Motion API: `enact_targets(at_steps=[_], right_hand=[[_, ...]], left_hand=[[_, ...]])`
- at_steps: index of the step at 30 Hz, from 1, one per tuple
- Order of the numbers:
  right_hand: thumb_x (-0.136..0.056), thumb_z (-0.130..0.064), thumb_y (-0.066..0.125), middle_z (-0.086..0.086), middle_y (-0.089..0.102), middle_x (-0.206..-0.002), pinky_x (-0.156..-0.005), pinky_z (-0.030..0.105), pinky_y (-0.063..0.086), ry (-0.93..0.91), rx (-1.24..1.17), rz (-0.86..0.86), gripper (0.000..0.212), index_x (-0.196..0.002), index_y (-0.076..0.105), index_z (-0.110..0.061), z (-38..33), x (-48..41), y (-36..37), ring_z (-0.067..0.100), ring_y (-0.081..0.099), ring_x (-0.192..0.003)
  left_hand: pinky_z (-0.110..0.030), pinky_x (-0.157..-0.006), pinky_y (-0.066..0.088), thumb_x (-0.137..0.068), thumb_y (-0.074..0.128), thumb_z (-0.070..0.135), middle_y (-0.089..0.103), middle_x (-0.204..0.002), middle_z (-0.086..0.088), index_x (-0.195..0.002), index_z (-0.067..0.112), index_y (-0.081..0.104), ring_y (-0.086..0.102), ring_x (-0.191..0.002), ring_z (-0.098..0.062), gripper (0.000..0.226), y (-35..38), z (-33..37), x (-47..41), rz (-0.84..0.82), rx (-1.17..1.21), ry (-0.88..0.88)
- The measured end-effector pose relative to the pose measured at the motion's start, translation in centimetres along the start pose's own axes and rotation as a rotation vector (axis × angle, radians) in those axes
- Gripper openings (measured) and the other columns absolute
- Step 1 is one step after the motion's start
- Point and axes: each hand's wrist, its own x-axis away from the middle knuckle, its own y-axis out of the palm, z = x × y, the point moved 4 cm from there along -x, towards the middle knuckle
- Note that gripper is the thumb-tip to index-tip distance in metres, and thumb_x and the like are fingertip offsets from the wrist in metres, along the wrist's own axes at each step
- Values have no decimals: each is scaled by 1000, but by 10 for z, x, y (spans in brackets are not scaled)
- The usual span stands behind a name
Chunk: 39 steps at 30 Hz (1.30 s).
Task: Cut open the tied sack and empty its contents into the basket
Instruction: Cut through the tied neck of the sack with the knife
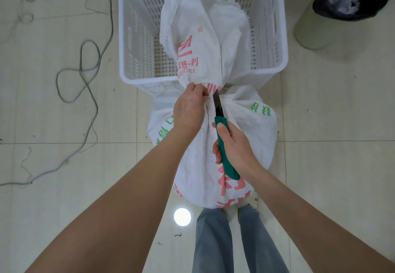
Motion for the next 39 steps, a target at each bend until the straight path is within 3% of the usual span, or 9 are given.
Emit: enact_targets(at_steps=[10,15,21,30,34,39], right_hand=[[-101,-33,38,8,59,-61,-48,28,46,101,10,-106,26,-106,56,-15,10,-1,-1,17,50,-44],[-101,-33,39,9,59,-61,-48,29,46,108,-26,-117,26,-106,56,-14,9,-4,-2,17,50,-43],[-101,-33,39,9,59,-61,-49,30,47,89,-29,-116,24,-104,57,-18,9,-6,-3,17,50,-44],[-101,-31,40,5,56,-57,-45,27,47,45,4,-81,28,-108,57,-10,9,-11,-3,18,47,-46],[-101,-30,39,5,55,-58,-44,25,46,23,31,-64,32,-110,56,-4,8,-11,-2,18,46,-46],[-101,-31,40,6,55,-59,-44,26,47,8,53,-50,31,-109,57,-6,9,-12,-1,17,46,-46]], left_hand=[[-44,-68,49,-93,51,12,57,-100,-13,-96,2,60,56,-78,-31,14,1,1,0,6,-10,19],[-43,-57,49,-92,50,7,55,-104,-11,-91,0,59,55,-67,-32,11,-2,7,0,35,-43,116],[-39,-50,45,-91,51,7,61,-91,-13,-88,2,60,55,-62,-34,11,-5,6,-4,56,-118,201],[-40,-55,48,-93,51,11,60,-88,-15,-99,5,63,56,-67,-34,15,-5,6,-6,39,-130,201],[-43,-65,50,-95,49,15,60,-96,-15,-99,2,63,58,-76,-35,20,-4,5,-10,9,-118,168],[-42,-62,48,-96,47,12,55,-103,-16,-99,0,61,56,-77,-33,19,-2,4,-9,-9,-166,146]])
